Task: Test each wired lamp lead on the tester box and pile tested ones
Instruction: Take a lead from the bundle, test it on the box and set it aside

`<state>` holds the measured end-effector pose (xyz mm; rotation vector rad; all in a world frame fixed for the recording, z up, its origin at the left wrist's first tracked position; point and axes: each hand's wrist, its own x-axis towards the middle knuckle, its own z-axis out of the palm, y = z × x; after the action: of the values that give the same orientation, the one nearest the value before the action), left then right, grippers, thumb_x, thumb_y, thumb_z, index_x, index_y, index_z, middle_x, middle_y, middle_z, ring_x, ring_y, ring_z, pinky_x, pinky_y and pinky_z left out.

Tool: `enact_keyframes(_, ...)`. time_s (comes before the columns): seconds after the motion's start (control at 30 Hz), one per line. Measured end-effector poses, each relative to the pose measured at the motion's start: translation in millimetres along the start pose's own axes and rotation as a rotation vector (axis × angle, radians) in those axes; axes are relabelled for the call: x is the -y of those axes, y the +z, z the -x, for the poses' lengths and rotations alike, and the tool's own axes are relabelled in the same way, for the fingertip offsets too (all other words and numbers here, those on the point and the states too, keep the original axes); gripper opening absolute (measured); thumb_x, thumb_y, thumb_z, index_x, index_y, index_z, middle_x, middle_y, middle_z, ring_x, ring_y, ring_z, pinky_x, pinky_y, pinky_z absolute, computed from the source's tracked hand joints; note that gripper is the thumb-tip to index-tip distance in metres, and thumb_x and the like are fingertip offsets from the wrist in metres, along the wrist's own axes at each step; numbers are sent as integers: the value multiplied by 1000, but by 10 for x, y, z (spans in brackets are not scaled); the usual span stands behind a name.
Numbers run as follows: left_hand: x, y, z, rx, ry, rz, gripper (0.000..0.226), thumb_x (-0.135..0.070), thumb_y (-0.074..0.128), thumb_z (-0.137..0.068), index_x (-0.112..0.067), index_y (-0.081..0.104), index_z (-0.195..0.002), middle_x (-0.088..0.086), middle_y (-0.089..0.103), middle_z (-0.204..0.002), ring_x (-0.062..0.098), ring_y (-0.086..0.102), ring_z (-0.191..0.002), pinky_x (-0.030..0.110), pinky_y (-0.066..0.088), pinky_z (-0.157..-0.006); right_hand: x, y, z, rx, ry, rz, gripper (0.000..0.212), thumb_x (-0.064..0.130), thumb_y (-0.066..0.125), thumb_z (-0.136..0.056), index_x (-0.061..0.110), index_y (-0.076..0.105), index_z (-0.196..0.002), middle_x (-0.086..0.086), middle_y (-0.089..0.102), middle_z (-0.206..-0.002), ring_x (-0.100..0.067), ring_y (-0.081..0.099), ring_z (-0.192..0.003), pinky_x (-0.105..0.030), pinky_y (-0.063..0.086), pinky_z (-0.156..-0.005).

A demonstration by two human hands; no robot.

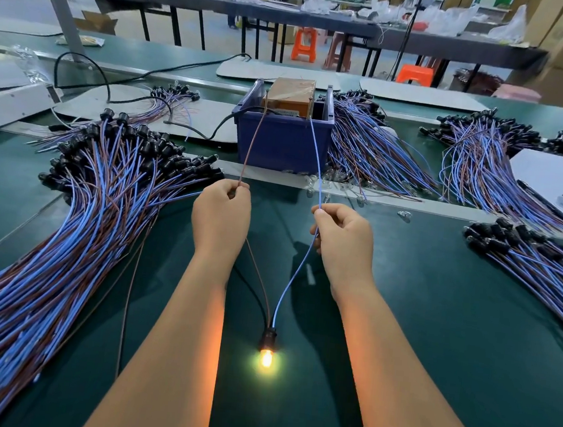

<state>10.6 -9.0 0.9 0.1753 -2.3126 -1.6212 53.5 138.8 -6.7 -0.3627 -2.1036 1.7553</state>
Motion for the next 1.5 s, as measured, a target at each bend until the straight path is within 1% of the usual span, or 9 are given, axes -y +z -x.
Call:
enact_keyframes(0.13, -16, -9, 14, -7, 6, -45, 22, -19, 46, -93, -11, 66, -84, 14, 63, -72, 21, 46, -63, 33, 38, -58, -12, 3, 3, -2, -7, 5, 18, 18, 58, -94, 25, 67, -79, 16, 59, -53, -7, 53, -58, -29, 49, -65)
enact_keyframes(0.33, -44, -20, 17, -16, 16, -79, 20, -19, 46, -93, -16, 64, -83, 18, 68, -84, 31, 56, -72, 40, 47, -66, 0, 4, 8, 1, -20, 10, 19, 17, 58, -93, 26, 67, -78, 17, 58, -53, -2, 53, -58, -36, 54, -71)
enact_keyframes(0.43, -39, -24, 22, -17, 11, -59, 19, -20, 47, -93, -21, 61, -80, 16, 69, -83, 21, 52, -68, 33, 42, -60, 11, 3, 16, 5, -24, 18, 19, 17, 57, -93, 26, 67, -79, 17, 59, -54, -5, 54, -60, -39, 55, -73)
enact_keyframes(0.77, -18, -20, 18, -17, 4, -50, 19, -21, 47, -93, -19, 62, -81, 19, 67, -80, 18, 46, -63, 31, 36, -55, 44, 2, 45, 10, -20, 25, 16, 16, 59, -93, 23, 70, -84, 12, 60, -59, -8, 57, -66, -40, 56, -73)
enact_keyframes(1.03, 6, -19, -4, -17, 3, -48, 19, -22, 47, -94, -20, 61, -80, 6, 60, -70, 16, 45, -60, 29, 36, -53, 31, 5, 34, 20, -26, 17, 15, 18, 59, -93, 25, 70, -85, 16, 60, -58, -7, 57, -65, -39, 55, -71)
enact_keyframes(1.17, 44, 4, -24, -22, -6, -11, 24, -23, 48, -92, -8, 66, -85, 3, 57, -66, 18, 43, -59, 30, 35, -54, 27, 15, 30, 17, -35, 8, 16, 17, 60, -92, 27, 70, -84, 16, 61, -58, -9, 58, -67, -43, 56, -74)
enact_keyframes(1.27, 65, 22, -48, -21, -20, -9, 24, -23, 49, -91, -9, 68, -87, -2, 55, -61, 14, 41, -55, 27, 34, -52, 26, 12, 31, 10, -74, -12, 17, 16, 59, -93, 27, 70, -86, 16, 61, -59, -5, 57, -64, -40, 55, -71)
enact_keyframes(1.4, -42, 55, -40, 190, -146, 358, 25, -17, 57, -93, -28, 77, -83, -16, 59, -61, 1, 43, -52, 18, 35, -48, 96, 30, 66, 1, -204, -137, 21, 12, 58, -95, 29, 69, -92, 16, 60, -64, 0, 54, -61, -18, 46, -60)
enact_keyframes(1.5, -131, 104, 42, 491, -181, 637, 29, -15, 56, -97, -26, 80, -85, -13, 62, -67, 0, 48, -54, 14, 37, -45, 109, 66, 103, 77, -257, -108, 26, 7, 60, -94, 32, 67, -94, 12, 60, -69, -7, 54, -65, -25, 48, -63)
